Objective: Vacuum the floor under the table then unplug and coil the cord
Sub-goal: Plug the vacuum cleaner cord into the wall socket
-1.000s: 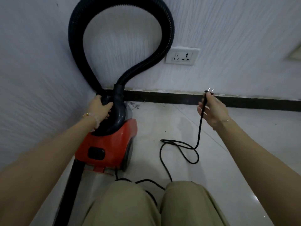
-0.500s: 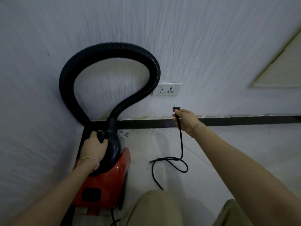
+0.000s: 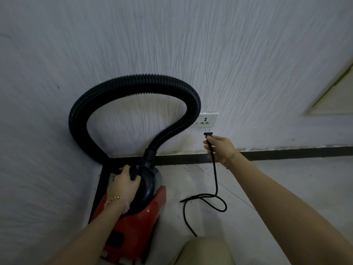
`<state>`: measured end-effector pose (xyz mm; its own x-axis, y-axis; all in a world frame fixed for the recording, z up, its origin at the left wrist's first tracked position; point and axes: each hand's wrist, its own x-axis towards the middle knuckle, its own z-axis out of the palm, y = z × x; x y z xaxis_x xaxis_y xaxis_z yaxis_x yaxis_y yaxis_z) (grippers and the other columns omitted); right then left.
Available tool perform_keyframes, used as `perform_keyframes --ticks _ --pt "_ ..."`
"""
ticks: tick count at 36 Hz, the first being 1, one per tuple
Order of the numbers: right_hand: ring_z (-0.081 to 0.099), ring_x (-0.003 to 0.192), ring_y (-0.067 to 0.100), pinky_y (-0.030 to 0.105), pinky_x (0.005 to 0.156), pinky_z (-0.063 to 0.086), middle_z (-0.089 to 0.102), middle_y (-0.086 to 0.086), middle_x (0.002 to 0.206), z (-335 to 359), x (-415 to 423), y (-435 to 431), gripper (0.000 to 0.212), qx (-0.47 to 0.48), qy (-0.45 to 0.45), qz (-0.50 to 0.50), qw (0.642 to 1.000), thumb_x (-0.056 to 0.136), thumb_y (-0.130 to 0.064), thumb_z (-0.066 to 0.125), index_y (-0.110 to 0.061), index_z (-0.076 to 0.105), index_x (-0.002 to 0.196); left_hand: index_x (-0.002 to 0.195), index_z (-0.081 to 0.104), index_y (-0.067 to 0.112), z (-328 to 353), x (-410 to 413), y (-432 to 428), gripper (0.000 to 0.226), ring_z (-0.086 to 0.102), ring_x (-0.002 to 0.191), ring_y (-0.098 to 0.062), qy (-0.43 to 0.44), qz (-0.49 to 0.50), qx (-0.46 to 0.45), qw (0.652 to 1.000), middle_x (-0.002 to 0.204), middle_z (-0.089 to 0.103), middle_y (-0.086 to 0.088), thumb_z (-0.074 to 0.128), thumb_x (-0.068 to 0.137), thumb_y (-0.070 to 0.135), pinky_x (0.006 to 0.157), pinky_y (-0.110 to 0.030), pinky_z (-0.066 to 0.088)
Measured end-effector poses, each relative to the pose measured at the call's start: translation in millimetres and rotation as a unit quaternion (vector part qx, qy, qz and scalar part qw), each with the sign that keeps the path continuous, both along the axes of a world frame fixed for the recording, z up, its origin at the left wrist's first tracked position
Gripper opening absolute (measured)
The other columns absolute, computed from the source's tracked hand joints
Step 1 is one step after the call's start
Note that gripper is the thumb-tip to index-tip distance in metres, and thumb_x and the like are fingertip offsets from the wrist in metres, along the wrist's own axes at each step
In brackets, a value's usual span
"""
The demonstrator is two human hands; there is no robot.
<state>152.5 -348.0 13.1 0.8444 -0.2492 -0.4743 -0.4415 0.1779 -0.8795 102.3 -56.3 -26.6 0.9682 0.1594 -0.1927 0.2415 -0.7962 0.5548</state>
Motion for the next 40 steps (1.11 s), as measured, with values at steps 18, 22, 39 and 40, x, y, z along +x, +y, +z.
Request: perform_keyframes --ticks 18,22,39,40 --pt "0.050 0.058 0.010 0.015 0.042 0.043 0.059 0.005 0.075 -0.1 34.8 6.5 0.014 -0.013 0.015 -0.061 0.998 0.096 -0.018 0.054 -0.007 0.061 0.089 0.101 0.052 0.016 -3.1 -2.4 3.2 0.014 0.057 0.060 -0.020 -0.018 -0.005 -0.008 1.000 0.069 0.058 -0.002 0.049 0.090 0.024 0.051 -0.026 0.041" --pt "0.049 0.057 0.010 0.014 0.042 0.045 0.059 0.005 0.076 -0.2 33.1 4.7 0.015 -0.010 0.011 -0.058 0.998 0.095 -0.018 0.055 -0.004 0.062 0.097 0.098 0.051 0.016 -3.9 -5.2 5.6 0.012 0.060 0.062 -0.023 -0.015 -0.003 -0.025 1.000 0.071 0.061 -0.006 0.049 0.090 0.024 0.059 -0.033 0.051" --pt "0.048 0.034 0.003 0.010 0.038 0.043 0.056 0.005 0.067 -4.7 47.5 10.6 0.018 0.102 -0.021 -0.145 0.984 0.092 -0.010 0.059 -0.003 0.061 0.075 0.104 0.049 0.019 -12.9 -13.3 9.8 0.017 0.057 0.061 -0.019 -0.025 0.027 -0.018 0.999 0.071 0.057 0.000 0.049 0.089 0.027 0.049 -0.025 0.039" --pt "0.048 0.035 0.003 0.010 0.038 0.043 0.056 0.006 0.067 -4.3 47.9 10.9 0.019 0.100 -0.021 -0.147 0.984 0.091 -0.009 0.058 -0.003 0.060 0.074 0.105 0.049 0.018 -13.0 -13.5 10.1 0.018 0.057 0.060 -0.019 -0.024 0.027 -0.016 0.999 0.070 0.057 0.000 0.049 0.089 0.027 0.049 -0.025 0.039"
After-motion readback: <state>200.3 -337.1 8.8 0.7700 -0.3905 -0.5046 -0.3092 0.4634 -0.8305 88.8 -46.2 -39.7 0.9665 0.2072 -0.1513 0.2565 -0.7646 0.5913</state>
